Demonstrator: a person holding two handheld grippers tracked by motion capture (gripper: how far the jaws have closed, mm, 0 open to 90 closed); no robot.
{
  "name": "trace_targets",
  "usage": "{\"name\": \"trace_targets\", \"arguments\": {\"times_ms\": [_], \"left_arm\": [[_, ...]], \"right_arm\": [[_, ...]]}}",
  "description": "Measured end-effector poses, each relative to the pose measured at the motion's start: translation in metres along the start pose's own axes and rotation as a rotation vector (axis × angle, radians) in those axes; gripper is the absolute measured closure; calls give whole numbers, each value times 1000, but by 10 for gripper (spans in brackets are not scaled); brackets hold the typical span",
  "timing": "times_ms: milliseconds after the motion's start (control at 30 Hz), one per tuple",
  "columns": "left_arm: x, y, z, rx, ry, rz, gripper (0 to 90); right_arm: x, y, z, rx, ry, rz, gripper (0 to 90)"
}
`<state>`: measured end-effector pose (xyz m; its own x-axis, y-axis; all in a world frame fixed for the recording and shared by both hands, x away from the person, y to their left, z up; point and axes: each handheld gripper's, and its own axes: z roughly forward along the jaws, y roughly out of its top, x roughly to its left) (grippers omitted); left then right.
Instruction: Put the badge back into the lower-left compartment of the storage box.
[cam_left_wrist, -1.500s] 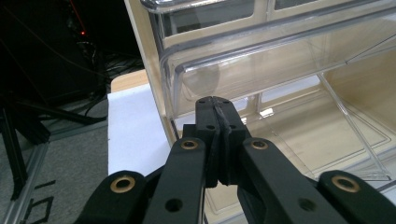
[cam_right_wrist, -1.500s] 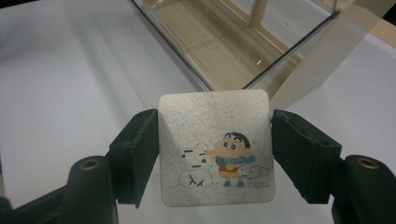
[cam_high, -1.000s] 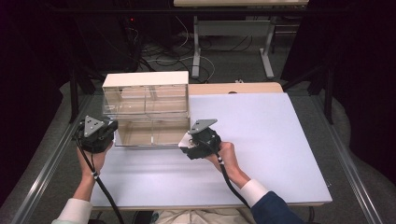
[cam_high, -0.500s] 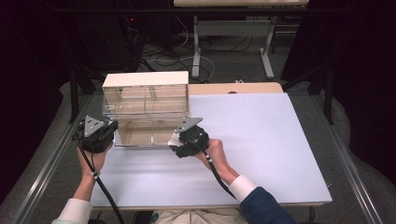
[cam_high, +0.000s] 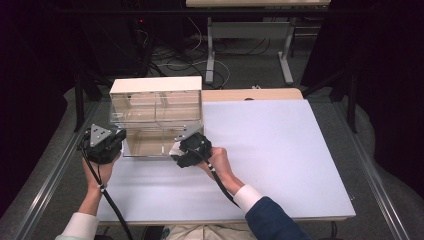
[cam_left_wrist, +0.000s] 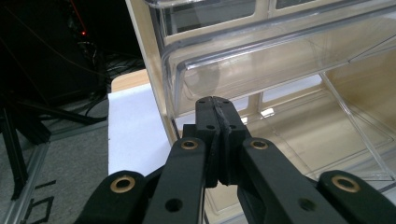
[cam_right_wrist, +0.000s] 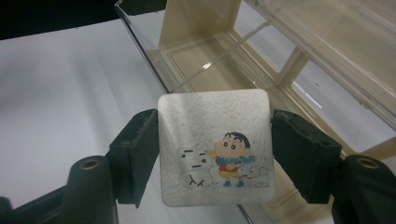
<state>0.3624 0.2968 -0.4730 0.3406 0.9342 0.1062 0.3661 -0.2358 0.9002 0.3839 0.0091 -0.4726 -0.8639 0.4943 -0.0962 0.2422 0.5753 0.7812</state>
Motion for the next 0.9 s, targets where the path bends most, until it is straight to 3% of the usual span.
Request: {"name": "trace_targets", "arguments": {"times_ms": [233, 900], "left_arm": [[0, 0, 0, 0, -1, 0, 900], [1, 0, 0, -2, -4, -7, 900]], "right_arm": [[4, 5, 9, -6, 1, 13, 331], [12, 29, 37, -18, 16, -17, 331]]}}
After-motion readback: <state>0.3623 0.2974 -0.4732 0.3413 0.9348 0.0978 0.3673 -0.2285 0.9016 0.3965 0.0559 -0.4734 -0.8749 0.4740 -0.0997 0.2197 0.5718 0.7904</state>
